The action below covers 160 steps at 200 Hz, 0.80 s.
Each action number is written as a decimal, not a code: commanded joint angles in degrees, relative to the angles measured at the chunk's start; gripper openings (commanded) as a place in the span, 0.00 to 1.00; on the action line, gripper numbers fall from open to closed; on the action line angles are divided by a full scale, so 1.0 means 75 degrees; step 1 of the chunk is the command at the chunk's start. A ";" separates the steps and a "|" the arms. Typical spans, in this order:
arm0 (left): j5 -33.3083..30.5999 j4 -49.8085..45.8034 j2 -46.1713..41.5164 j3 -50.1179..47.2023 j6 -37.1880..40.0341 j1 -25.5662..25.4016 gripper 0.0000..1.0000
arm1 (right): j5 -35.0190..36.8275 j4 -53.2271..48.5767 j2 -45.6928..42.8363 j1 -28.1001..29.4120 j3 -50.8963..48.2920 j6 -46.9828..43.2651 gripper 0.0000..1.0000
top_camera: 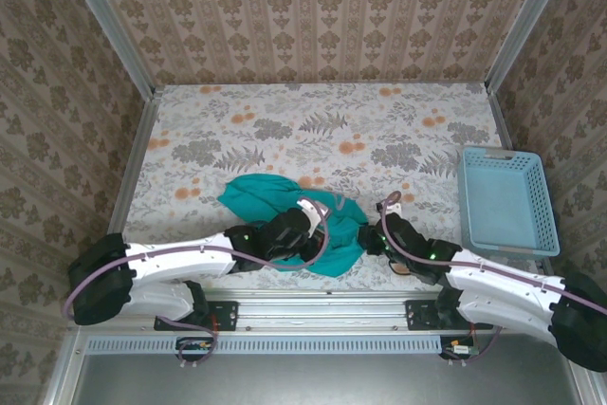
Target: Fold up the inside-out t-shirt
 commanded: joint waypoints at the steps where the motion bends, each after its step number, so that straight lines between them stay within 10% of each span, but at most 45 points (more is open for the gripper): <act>1: 0.0449 0.0358 -0.0219 -0.0124 0.0119 0.0233 0.02 | -0.0212 -0.0340 -0.0394 0.0186 0.0323 -0.1084 0.48; 102: 0.1187 0.0387 -0.0162 0.0009 0.0233 0.0589 0.01 | 0.0081 0.0237 0.0142 0.1185 0.0880 -0.2773 0.69; 160: 0.1432 0.0451 -0.0218 -0.0078 0.0329 0.0595 0.02 | -0.0241 0.0784 0.1118 0.0988 0.1308 -0.2613 0.26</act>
